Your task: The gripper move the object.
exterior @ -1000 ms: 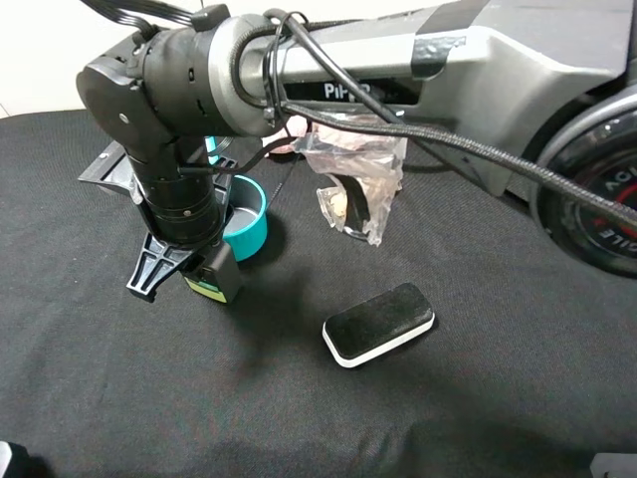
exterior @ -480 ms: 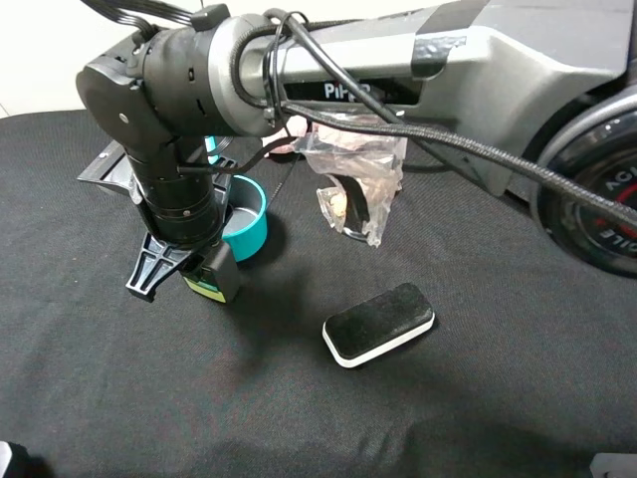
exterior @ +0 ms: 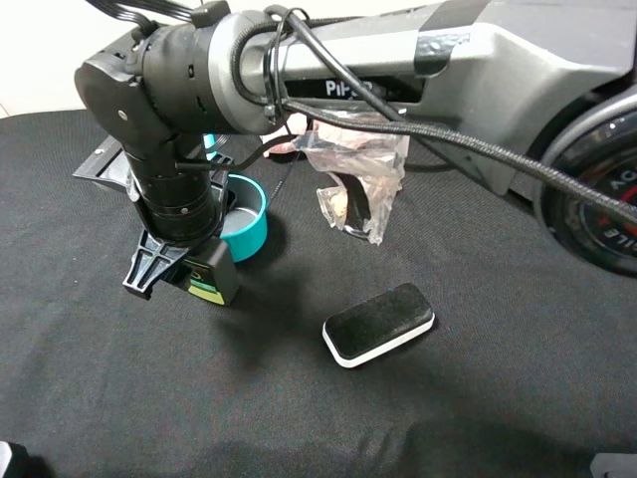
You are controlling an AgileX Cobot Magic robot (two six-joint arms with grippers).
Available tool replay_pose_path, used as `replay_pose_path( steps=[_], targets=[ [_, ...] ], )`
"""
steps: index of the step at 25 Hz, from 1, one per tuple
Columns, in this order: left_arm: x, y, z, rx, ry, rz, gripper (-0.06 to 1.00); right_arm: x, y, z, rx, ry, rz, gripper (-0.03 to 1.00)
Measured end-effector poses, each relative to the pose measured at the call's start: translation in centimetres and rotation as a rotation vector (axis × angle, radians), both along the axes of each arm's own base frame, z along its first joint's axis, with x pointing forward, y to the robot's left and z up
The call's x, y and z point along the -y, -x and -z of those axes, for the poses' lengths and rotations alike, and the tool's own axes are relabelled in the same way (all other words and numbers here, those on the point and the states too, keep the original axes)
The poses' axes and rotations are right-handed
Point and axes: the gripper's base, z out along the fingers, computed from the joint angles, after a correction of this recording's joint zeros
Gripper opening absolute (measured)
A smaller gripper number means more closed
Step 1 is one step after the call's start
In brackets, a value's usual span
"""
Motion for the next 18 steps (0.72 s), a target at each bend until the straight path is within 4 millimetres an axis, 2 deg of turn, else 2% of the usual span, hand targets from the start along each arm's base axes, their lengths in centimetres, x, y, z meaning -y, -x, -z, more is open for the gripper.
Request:
replay_pose_path(
  steps=[6,14,18],
  targets=[
    [0.0,0.0,0.0,0.000,0.000,0.000,0.76,0.0,0.0,0.0,-0.002,-0.002,-0.001,0.67],
    [0.0,0.0,0.0,0.000,0.000,0.000,0.76,-0.1,0.1,0.0,-0.010,-0.006,-0.005,0.69],
    [0.0,0.0,0.0,0.000,0.000,0.000,0.76,0.0,0.2,-1.1,-0.003,-0.027,-0.007,0.69]
  ],
)
